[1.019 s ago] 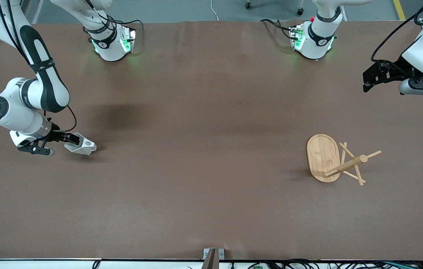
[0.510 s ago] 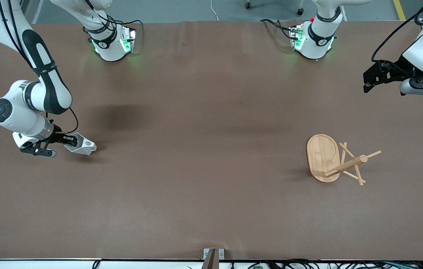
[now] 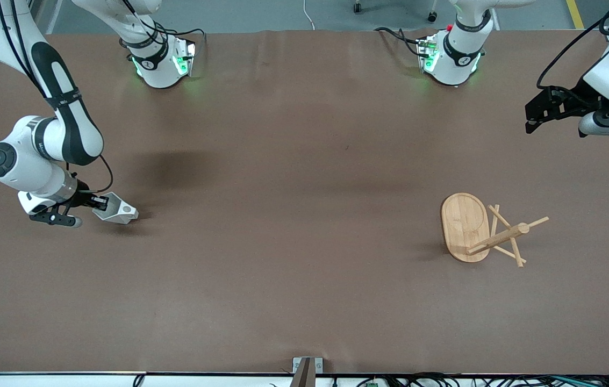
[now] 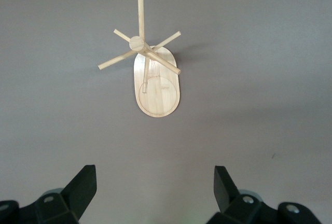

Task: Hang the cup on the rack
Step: 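Lift the white cup with the right gripper while the left gripper approaches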

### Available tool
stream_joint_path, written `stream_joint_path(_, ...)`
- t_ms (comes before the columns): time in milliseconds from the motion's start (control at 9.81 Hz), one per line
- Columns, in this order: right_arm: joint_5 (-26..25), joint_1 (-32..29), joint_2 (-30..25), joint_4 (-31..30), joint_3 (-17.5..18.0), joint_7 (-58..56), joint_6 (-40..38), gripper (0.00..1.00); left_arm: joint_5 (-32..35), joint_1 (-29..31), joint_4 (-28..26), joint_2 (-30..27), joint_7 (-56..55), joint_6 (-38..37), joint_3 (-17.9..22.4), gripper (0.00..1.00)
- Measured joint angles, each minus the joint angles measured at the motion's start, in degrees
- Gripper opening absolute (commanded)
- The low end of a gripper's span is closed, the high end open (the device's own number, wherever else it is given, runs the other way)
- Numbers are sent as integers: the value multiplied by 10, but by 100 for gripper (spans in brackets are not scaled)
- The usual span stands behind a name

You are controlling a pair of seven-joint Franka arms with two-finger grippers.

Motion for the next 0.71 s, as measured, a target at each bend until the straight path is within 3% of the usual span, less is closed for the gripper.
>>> stream_joint_path(306, 23, 5, -18, 141, 8, -41, -210, 0, 0, 0, 0, -5, -4, -3, 0, 100)
stream_joint_path(510, 124, 11, -33, 201, 10, -48, -296, 0, 0, 0, 0, -11, -43, -11, 0, 100)
stream_joint_path(713, 267, 18, -43, 212, 22, -52, -346, 0, 0, 0, 0, -13, -50, -14, -4, 100)
